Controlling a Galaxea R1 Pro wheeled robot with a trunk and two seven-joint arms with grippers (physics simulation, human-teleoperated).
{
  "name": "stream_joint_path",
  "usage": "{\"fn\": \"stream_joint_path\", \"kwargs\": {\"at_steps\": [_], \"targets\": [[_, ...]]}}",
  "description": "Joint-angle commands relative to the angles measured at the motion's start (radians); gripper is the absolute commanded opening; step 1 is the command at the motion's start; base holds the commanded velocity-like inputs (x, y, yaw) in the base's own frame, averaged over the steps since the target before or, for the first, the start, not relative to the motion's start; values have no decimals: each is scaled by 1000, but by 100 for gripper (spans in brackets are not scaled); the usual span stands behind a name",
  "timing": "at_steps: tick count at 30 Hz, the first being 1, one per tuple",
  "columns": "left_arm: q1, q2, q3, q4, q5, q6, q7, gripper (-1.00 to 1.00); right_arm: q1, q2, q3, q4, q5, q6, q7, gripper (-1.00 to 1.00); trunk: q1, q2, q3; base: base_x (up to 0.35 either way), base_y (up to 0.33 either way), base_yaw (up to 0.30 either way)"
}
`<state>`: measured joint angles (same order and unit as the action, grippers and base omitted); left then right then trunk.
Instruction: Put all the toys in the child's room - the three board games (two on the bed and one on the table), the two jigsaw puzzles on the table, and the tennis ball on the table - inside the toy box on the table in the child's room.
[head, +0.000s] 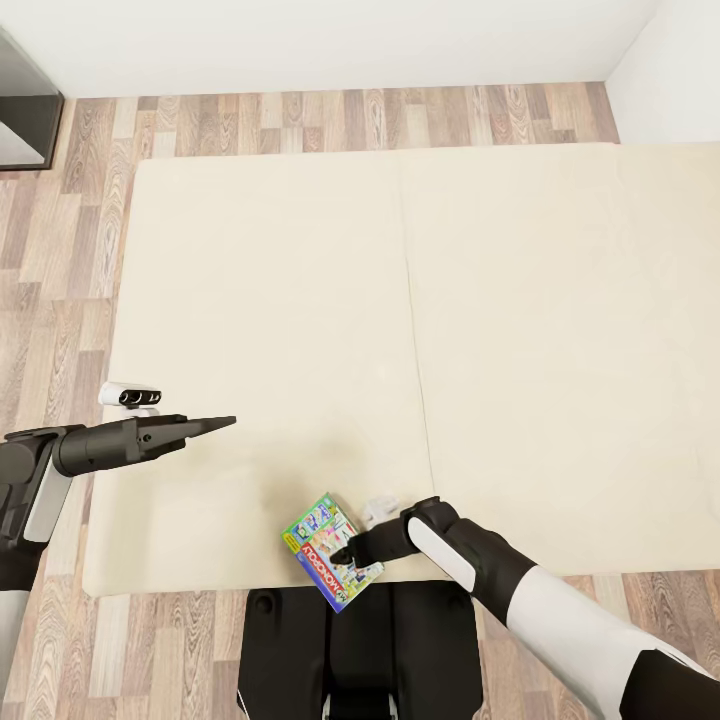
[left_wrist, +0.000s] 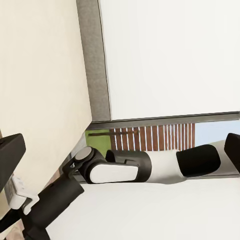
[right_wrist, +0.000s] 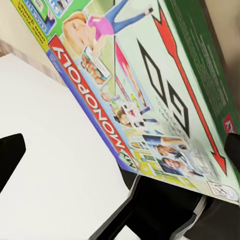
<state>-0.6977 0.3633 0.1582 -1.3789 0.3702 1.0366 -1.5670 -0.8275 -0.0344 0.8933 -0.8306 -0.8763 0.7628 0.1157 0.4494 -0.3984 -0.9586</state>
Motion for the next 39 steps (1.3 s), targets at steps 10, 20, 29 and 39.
{"fn": "stream_joint_path", "kwargs": {"at_steps": [10,20,29,39], "targets": [[0,0,1,0,0,11,-4,100,-1,-8,5,0,6,32,5,100,1,-2,-1,0,0,0],[0,0,0,0,0,11,-4,100,-1,-35,4,0,5,35,5,100,1,-2,-1,0,0,0],[0,0,0,0,0,11,-4,100,-1,-35,6,1,5,34,5,100,1,-2,-1,0,0,0],[0,-1,-2,1,-2,11,-4,100,-1,-27,10,6,5,29,5,100,1,-2,-1,0,0,0]]}}
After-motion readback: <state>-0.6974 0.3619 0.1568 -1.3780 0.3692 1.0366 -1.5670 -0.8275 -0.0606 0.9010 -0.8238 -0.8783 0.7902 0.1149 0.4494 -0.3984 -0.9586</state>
